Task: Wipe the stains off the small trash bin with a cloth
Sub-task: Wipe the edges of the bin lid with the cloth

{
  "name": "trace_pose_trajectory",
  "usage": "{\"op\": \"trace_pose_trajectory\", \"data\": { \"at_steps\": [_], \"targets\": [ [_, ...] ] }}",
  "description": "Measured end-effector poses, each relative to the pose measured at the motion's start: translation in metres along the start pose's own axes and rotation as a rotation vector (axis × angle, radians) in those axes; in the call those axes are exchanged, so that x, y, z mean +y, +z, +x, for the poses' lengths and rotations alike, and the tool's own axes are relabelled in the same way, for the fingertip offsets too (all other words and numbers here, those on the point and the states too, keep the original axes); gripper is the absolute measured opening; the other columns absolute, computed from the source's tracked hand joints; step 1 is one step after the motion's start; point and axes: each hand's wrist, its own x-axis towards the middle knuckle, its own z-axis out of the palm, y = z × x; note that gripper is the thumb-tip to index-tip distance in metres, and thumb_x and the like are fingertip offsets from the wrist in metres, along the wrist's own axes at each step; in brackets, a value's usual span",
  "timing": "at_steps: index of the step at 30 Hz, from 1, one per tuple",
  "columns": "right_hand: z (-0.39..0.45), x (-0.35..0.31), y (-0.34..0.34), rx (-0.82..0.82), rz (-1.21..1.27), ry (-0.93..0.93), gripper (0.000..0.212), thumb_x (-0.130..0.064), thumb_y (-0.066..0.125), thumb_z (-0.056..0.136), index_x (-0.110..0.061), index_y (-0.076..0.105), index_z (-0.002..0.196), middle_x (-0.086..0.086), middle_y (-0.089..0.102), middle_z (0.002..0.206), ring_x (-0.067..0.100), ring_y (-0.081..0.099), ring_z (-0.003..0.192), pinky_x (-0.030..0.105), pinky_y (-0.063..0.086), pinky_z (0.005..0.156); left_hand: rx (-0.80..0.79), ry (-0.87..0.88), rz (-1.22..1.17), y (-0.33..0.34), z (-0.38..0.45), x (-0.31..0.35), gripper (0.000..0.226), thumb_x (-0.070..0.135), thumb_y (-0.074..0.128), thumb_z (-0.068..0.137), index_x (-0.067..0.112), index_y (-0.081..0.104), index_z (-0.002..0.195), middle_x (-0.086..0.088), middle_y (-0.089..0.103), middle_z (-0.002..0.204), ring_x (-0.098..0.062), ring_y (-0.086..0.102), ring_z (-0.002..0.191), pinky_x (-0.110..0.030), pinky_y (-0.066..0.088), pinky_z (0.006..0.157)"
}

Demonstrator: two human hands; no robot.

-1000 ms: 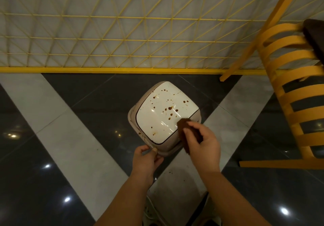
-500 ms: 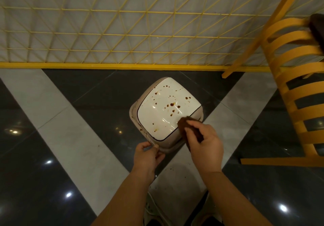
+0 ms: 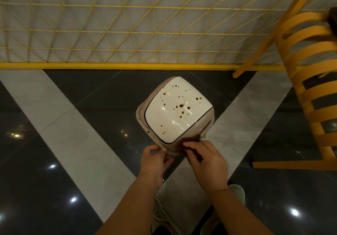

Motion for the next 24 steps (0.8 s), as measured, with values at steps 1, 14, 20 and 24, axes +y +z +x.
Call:
{"op": "trace_pose_trajectory", "data": {
  "at_steps": [1, 14, 20, 24],
  "targets": [
    [0.000, 0.000, -0.002, 0.036, 0.032, 0.038, 0.023, -0.022, 0.072, 0.080, -0.028, 0.073, 0.103, -0.007, 0.069, 0.097, 0.008, 0.063, 0.080, 0.014, 0.050, 0.071, -0.001, -0.006, -0.010, 0.000, 0.000, 0.000, 0.016, 0.000, 0.056, 0.091, 0.012, 0.052, 0.101, -0.016, 0.065, 0.094, -0.026, 0.067, 0.088, -0.037, 0.055, 0.080],
    [-0.027, -0.026, 0.027, -0.192, 0.235, 0.482, 0.015, -0.037, 0.067, 0.086, -0.040, 0.064, 0.101, -0.020, 0.065, 0.096, -0.001, 0.061, 0.085, 0.015, 0.052, 0.074, 0.039, 0.026, 0.076, -0.001, 0.004, -0.006, 0.019, 0.006, 0.056, 0.092, 0.011, 0.054, 0.111, -0.017, 0.064, 0.107, -0.030, 0.065, 0.098, -0.039, 0.055, 0.083],
    [-0.018, -0.037, 0.038, -0.085, 0.504, 0.795, 0.007, -0.027, 0.069, 0.086, -0.028, 0.063, 0.089, -0.014, 0.067, 0.083, 0.002, 0.062, 0.078, 0.012, 0.048, 0.062, 0.037, 0.030, 0.118, -0.005, 0.007, -0.009, 0.019, 0.008, 0.058, 0.091, 0.015, 0.055, 0.109, -0.016, 0.065, 0.107, -0.030, 0.065, 0.097, -0.036, 0.055, 0.071],
    [-0.001, -0.012, 0.022, 0.016, 0.542, 0.956, 0.005, -0.024, 0.064, 0.089, -0.025, 0.059, 0.090, 0.001, 0.067, 0.085, 0.020, 0.068, 0.076, 0.036, 0.060, 0.065, 0.014, 0.016, 0.074, -0.003, 0.007, -0.007, 0.019, 0.004, 0.057, 0.091, 0.015, 0.052, 0.107, -0.018, 0.068, 0.103, -0.029, 0.068, 0.093, -0.038, 0.056, 0.080]
  ]
}}
